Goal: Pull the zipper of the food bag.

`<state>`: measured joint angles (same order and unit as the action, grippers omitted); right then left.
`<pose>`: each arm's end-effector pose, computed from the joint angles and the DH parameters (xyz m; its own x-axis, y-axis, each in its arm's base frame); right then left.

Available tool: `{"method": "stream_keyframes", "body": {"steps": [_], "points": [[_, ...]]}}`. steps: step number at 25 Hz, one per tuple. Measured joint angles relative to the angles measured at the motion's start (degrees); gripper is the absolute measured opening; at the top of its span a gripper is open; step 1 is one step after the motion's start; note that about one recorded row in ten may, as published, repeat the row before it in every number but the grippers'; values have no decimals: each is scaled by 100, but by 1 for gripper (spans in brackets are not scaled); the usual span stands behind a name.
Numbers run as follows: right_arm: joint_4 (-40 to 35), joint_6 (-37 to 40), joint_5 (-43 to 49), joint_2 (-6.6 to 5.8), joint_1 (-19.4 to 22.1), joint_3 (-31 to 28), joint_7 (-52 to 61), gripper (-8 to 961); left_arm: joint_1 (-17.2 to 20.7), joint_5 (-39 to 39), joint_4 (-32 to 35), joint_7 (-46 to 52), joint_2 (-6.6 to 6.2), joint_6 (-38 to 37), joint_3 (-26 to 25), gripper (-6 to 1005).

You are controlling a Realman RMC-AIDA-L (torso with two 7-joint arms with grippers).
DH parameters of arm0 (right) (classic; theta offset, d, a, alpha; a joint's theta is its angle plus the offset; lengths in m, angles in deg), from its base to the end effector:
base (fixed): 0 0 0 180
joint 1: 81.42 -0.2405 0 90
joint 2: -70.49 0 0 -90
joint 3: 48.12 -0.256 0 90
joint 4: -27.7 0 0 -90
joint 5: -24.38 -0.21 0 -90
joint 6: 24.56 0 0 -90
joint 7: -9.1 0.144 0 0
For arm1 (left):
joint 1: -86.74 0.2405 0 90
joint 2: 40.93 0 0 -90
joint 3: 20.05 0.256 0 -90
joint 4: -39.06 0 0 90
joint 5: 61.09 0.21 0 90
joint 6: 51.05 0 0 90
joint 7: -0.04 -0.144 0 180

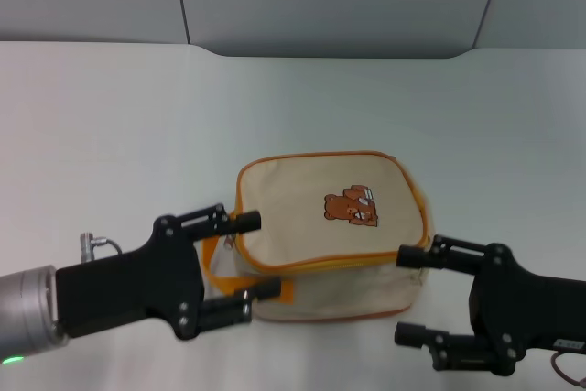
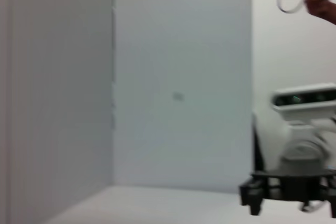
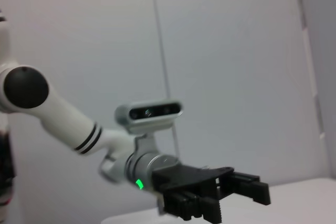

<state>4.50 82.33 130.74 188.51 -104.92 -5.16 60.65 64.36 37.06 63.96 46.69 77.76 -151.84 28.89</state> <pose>0.2687 0.2451 -0.0193 0.7044 -0.1053 -0.7020 -0.1916 -0.9804 -0.0452 -0.2676 0.2576 -0.0248 0.7324 -0.0043 0.6809 0.1684 -0.9678 -0.1873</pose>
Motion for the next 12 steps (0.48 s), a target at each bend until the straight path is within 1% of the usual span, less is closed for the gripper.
{"method": "stream_keyframes", "body": {"steps": [1, 2, 5, 10, 12], "points": [[0, 0, 0, 0, 0, 0, 0, 727, 0, 0, 0, 0, 0, 0, 0, 595], [-25, -19, 21, -36, -54, 127, 65, 758, 71, 0, 165, 153, -3, -12, 101, 628], [-45, -28, 74, -41, -76, 164, 78, 758, 202, 2, 353, 320, -10, -26, 189, 730], [-89, -44, 140, -43, -88, 174, 87, 758, 249, 98, 371, 344, -15, -65, 226, 808], [-93, -46, 141, -43, -94, 177, 86, 758, 247, 141, 375, 365, -15, -72, 233, 808]]}}
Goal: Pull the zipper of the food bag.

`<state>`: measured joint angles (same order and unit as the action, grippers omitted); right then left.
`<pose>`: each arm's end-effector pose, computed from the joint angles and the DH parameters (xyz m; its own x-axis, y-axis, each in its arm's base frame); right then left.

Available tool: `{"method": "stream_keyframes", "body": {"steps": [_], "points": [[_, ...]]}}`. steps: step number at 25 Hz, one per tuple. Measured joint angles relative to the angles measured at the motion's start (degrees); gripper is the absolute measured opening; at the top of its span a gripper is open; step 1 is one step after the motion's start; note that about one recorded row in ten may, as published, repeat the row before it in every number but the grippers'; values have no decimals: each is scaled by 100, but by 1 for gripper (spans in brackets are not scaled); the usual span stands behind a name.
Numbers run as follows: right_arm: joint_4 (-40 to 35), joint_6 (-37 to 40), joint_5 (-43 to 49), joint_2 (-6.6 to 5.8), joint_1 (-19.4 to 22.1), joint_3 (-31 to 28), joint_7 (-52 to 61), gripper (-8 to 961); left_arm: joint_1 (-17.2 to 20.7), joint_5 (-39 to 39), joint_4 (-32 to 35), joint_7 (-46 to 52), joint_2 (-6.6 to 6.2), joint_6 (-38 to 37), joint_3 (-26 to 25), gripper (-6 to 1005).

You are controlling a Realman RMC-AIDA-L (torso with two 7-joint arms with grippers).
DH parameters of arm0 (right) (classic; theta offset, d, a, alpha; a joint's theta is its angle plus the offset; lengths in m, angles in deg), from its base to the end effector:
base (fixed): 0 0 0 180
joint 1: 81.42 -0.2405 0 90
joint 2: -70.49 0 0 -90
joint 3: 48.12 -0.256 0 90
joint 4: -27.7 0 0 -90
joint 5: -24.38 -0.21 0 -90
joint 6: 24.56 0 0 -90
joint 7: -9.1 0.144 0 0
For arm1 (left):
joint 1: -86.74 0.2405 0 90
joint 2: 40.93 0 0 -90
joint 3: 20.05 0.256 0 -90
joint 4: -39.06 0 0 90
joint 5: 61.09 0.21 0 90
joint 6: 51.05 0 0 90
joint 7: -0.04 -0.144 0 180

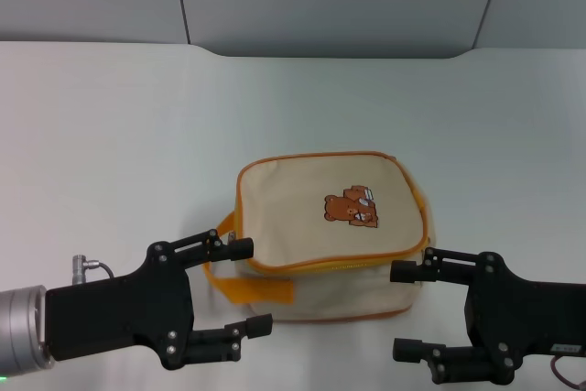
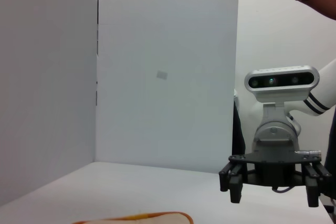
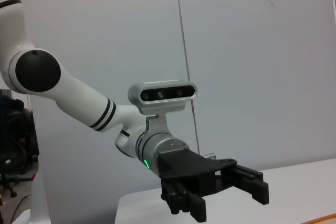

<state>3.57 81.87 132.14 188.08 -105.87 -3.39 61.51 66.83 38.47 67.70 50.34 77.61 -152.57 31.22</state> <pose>0.2676 0.2481 -0.0203 0.7387 -0.1092 -0.6651 -0.1610 -0.9868 -0.0168 -0.2747 0.2471 -0.0221 0.7577 0.0459 0.6510 0.1758 -0.9750 -0.1359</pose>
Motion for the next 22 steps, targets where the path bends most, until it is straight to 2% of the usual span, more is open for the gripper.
{"method": "stream_keyframes", "body": {"steps": [22], "points": [[-84, -88, -5, 0, 61, -60, -73, 758, 31, 4, -91, -256, 20, 14, -32, 808]]}}
